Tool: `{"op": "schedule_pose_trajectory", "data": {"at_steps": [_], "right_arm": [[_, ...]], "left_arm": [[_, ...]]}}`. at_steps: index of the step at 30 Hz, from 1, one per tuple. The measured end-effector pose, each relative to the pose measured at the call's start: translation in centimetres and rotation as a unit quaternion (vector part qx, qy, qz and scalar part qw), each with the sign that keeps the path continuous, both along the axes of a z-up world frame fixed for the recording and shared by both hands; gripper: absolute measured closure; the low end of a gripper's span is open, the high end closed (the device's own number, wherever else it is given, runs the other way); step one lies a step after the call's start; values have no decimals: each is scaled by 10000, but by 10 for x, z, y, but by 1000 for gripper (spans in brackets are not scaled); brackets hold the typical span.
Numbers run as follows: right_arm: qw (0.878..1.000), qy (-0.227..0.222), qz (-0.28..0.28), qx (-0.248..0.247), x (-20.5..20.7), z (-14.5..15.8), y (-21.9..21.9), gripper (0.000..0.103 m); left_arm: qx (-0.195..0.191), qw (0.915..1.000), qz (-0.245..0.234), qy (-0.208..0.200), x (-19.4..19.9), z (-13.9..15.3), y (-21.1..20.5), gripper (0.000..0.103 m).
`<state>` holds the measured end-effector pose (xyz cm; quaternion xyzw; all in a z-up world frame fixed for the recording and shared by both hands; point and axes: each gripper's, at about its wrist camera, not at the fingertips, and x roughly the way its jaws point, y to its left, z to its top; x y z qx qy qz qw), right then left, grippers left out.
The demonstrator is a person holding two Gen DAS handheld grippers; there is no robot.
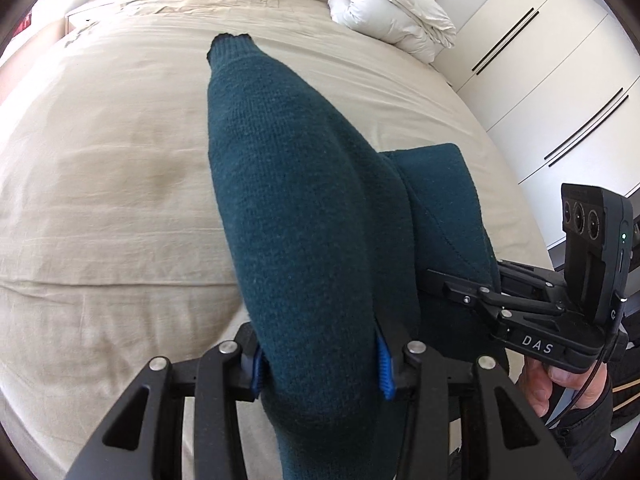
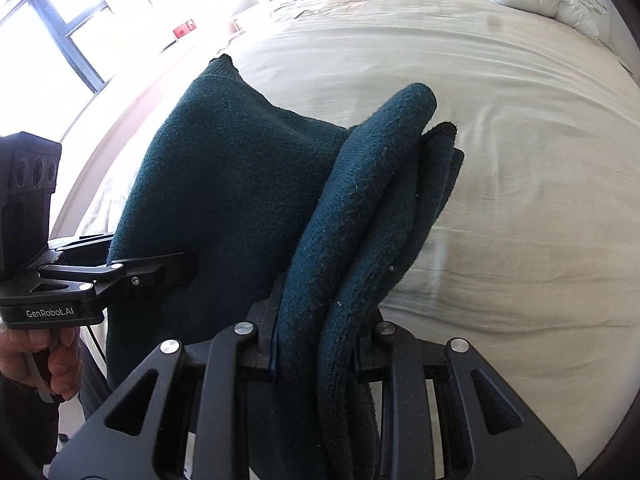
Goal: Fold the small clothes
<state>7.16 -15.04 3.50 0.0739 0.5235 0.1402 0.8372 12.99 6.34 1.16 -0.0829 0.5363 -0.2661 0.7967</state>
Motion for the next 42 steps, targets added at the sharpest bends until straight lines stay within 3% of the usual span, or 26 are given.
{"op": "schedule_pose_trajectory", "data": {"at_steps": [7,11,15,18,21,26,30,33,35,37,40,42], "right_arm": [[9997,211,91,90,15,-28,27,80],[9987,420,-155,259,16,-65,15,80],[9927,568,-411,984,10,-93,-16,75],[9895,499,-488,1264,8,-106,-30,60],[9855,420,-546,1549,-2,-112,-40,58],[9763,359,-736,2002,-20,-114,-64,54],[9564,329,-1236,2626,-45,-121,-102,53],[9492,209,-1741,2613,-65,-116,-124,53],[9468,59,-1917,2584,-79,-107,-133,52],[9503,-266,-1998,2374,-94,-88,-137,51],[9636,-953,-1934,1580,-118,-42,-126,51],[9645,-1521,-1919,984,-135,-6,-113,51]], "left_arm": [[53,9994,181,302,11,-46,23,57],[-84,9984,266,488,18,-77,28,48],[-375,9975,289,526,19,-85,34,43],[-460,9974,283,474,19,-86,32,41],[-598,9966,374,422,15,-84,35,39],[-754,9953,608,-100,-20,-68,58,40],[-838,9911,876,-550,-50,-50,77,37],[-522,9871,960,-1168,-75,-23,80,22],[-322,9781,1128,-1719,-93,2,77,9],[-140,9624,1346,-2355,-111,30,75,2],[62,9280,1449,-3432,-140,78,66,0],[298,9020,1524,-4027,-160,104,57,0]]}}
